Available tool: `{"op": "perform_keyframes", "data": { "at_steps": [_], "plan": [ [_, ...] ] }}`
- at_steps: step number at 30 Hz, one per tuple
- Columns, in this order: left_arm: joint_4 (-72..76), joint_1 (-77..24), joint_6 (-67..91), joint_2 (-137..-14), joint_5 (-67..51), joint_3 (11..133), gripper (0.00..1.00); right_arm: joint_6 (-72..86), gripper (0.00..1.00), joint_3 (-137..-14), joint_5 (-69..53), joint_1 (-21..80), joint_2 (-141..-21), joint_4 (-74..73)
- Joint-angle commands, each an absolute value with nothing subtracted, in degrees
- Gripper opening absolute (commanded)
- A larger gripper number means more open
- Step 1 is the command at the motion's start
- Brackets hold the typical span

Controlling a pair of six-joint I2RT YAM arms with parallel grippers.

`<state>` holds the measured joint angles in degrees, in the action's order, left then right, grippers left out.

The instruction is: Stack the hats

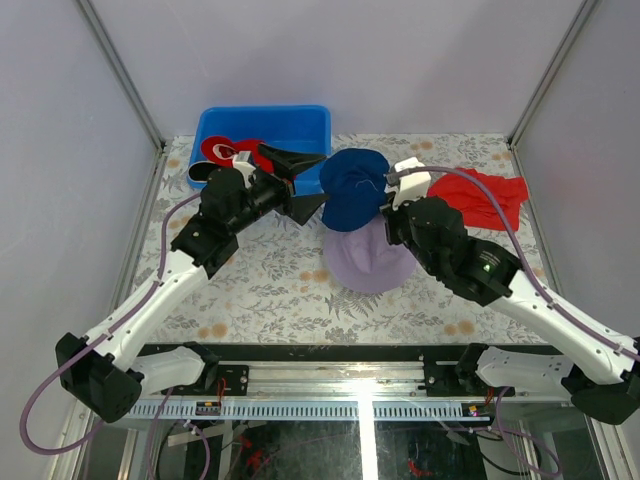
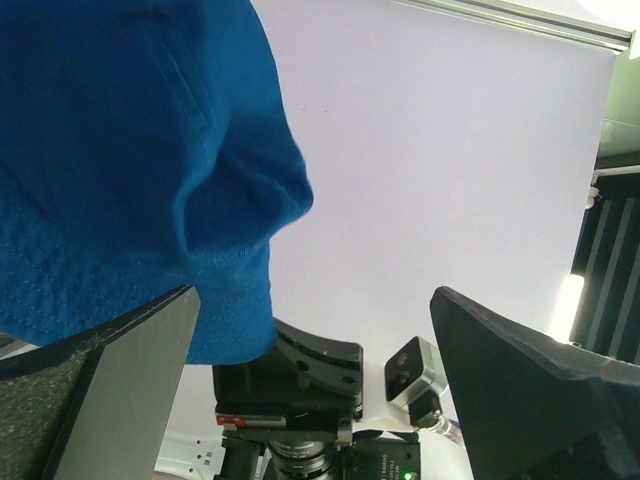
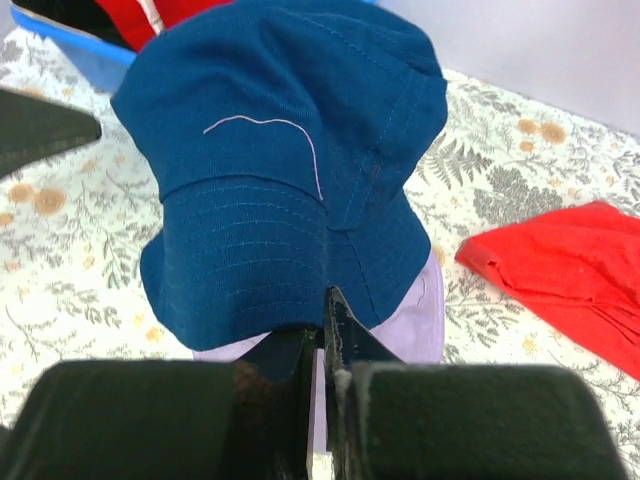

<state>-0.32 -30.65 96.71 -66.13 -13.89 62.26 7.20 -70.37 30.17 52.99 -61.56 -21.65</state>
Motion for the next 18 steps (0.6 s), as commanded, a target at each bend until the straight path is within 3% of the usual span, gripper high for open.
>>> {"op": "perform_keyframes", "data": {
  "at_steps": [1,10,18],
  "plan": [
    [3.2,-30.9,96.0,-66.7,-13.7,61.7,1.00,7.9,0.00,-68.7,26.2,53.8,-57.5,-25.6],
    [3.8,-30.9,96.0,-67.3,-14.3,61.2,1.00,8.3,0.00,-66.2,17.3,54.0,-54.3,-34.0],
    [1.3,-27.2,93.1,-66.1,-19.1,58.3,1.00,10.3,0.00,-61.2,20.0,54.2,-50.8,-36.1]
  ]
}}
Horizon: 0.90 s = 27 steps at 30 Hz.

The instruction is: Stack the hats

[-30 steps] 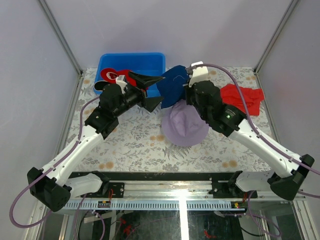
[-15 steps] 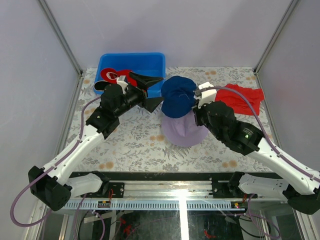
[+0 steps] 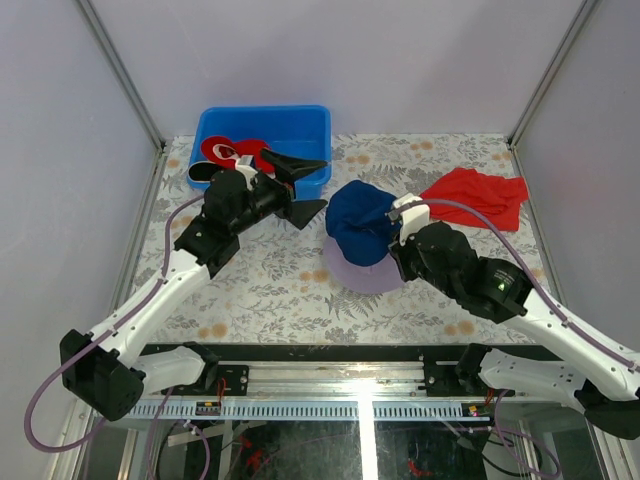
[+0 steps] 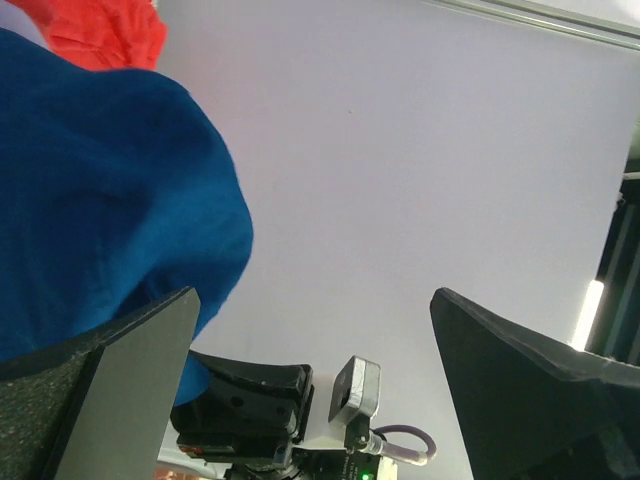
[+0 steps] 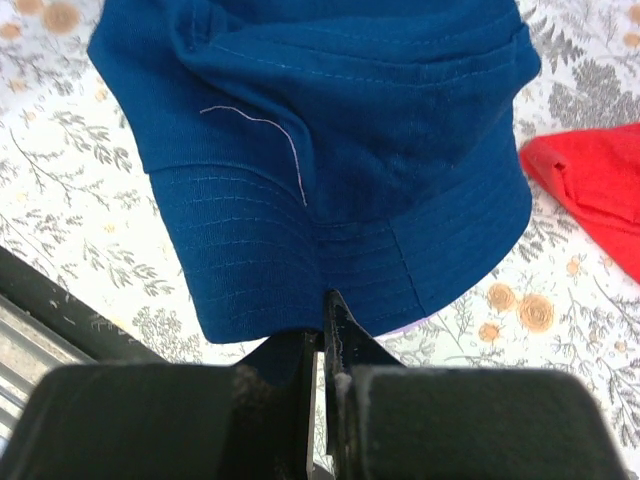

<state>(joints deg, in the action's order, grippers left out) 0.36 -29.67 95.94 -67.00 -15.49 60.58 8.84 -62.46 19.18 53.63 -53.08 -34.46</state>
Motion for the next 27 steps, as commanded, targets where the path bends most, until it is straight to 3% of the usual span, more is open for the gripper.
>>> {"op": "perform_keyframes", "data": {
  "at_steps": [1,7,11,15,20,27],
  "plan": [
    [1.2,-26.1,92.8,-65.7,-20.2,57.2,1.00,10.8,0.00,-60.8,21.1,54.2,-50.3,-36.0],
    [-0.5,-25.1,90.9,-62.4,-23.3,49.6,1.00,12.4,0.00,-59.1,22.8,54.1,-48.4,-34.8],
    [1.8,-24.9,91.2,-63.2,-24.6,46.7,1.00,13.6,0.19,-56.5,20.5,54.1,-47.3,-34.0],
    [0.7,-24.9,88.9,-65.4,-25.0,48.8,1.00,14.4,0.23,-55.3,20.6,54.2,-46.2,-34.4],
    [2.5,-24.9,88.6,-67.2,-25.1,48.6,1.00,15.2,0.42,-54.3,20.0,54.1,-44.9,-35.9],
    [3.7,-24.7,88.2,-68.3,-25.2,47.6,1.00,16.7,0.51,-53.5,22.6,54.1,-41.0,-40.2]
  ]
}}
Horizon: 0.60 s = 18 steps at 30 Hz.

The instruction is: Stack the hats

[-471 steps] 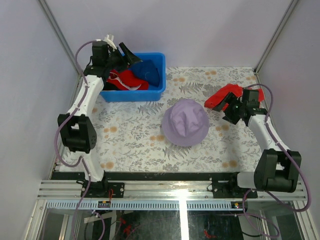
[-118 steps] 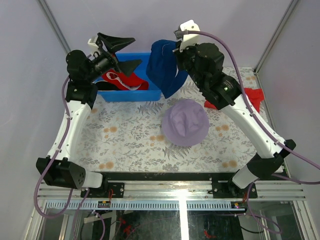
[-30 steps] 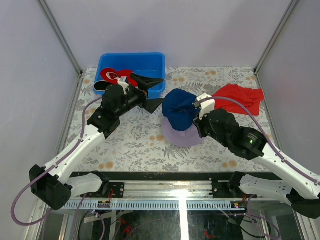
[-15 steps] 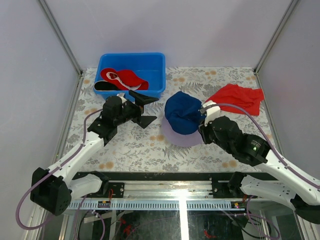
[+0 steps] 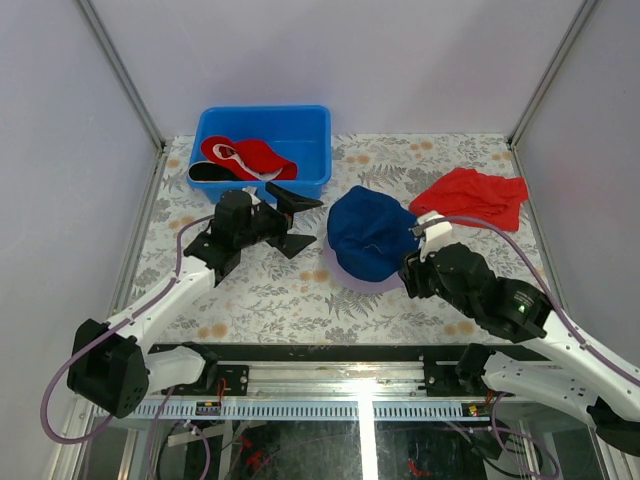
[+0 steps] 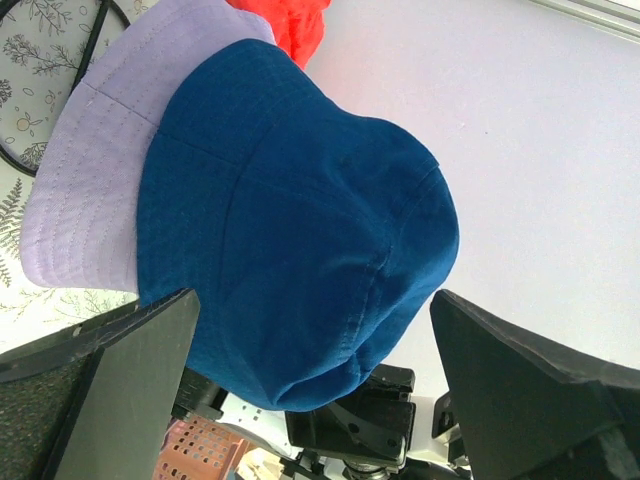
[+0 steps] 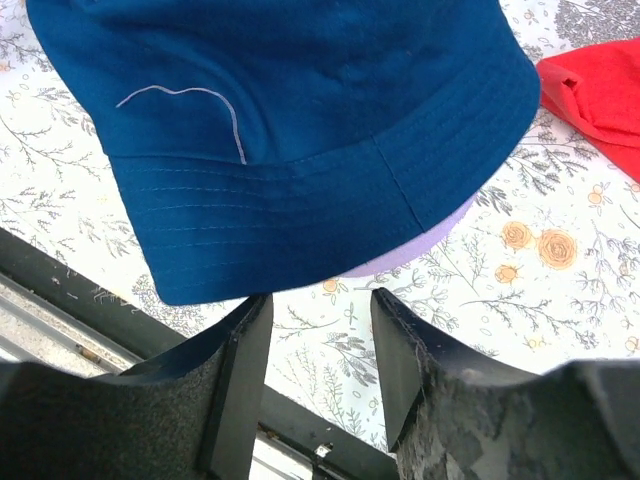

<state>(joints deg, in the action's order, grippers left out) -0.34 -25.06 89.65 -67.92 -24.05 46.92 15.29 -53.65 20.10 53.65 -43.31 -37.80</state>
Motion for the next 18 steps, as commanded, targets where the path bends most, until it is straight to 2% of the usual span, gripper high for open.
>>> {"op": "perform_keyframes", "data": {
  "at_steps": [1,11,18],
  "plan": [
    [4.1,-24.8,88.2,-68.6,-25.3,47.5,1.00,16.8,0.52,-53.5,22.9,54.2,-40.6,-40.9],
    [5.9,-24.7,86.8,-71.8,-27.2,48.9,1.00,22.2,0.56,-55.6,27.0,54.1,-39.3,-42.8],
    [2.6,-21.1,81.8,-70.6,-28.0,49.2,1.00,32.8,0.69,-60.7,24.7,51.9,-46.1,-38.6]
  ]
}}
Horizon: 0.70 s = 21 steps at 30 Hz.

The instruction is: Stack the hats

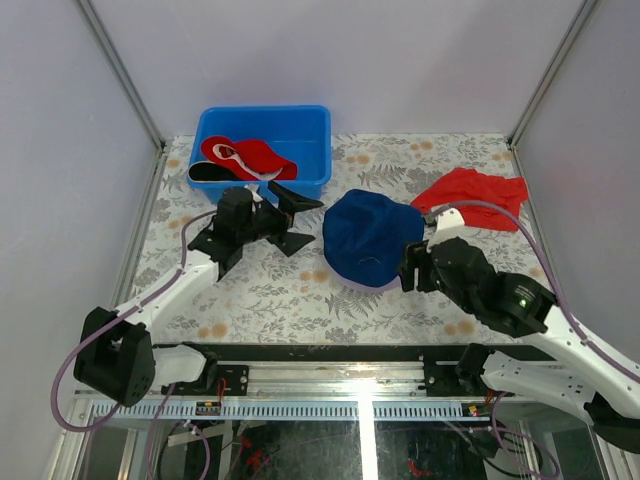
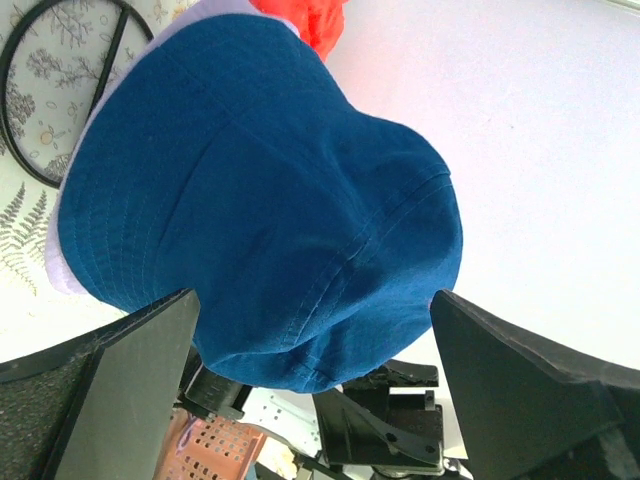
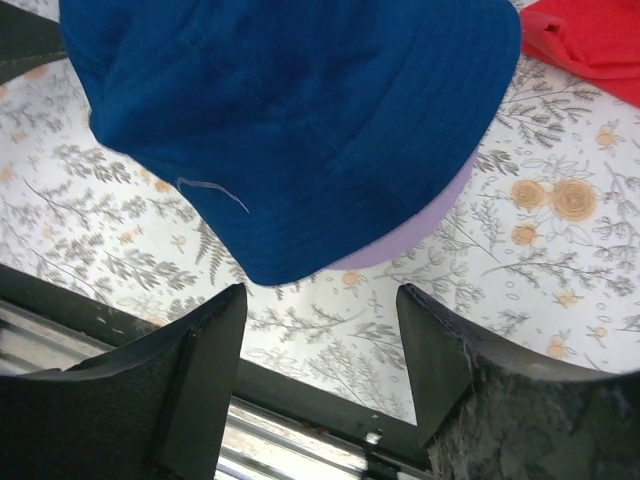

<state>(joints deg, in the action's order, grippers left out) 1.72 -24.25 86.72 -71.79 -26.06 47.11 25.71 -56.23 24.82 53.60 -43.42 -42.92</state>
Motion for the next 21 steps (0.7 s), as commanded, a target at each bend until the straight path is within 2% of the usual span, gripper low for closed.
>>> {"op": "perform_keyframes", "data": {
  "at_steps": [1,7,12,15,21],
  "plan": [
    [1.4,-19.5,80.3,-70.6,-28.4,49.3,1.00,32.9,0.69,-61.3,22.2,49.8,-46.1,-36.9],
    [-0.6,-12.0,71.4,-73.8,-33.4,50.9,1.00,32.0,0.70,-68.9,-0.5,29.9,-51.3,-34.1],
    [-2.1,-12.8,66.9,-77.1,-35.2,55.4,1.00,29.0,0.71,-77.0,-4.6,23.9,-57.6,-33.8],
    [-2.2,-12.9,65.8,-78.0,-35.7,55.7,1.00,31.9,0.71,-74.5,-15.6,15.1,-57.2,-30.5],
    [-2.3,-13.3,63.9,-80.4,-38.0,53.8,1.00,40.5,0.71,-59.6,-33.9,-1.4,-52.5,-21.3]
  ]
}}
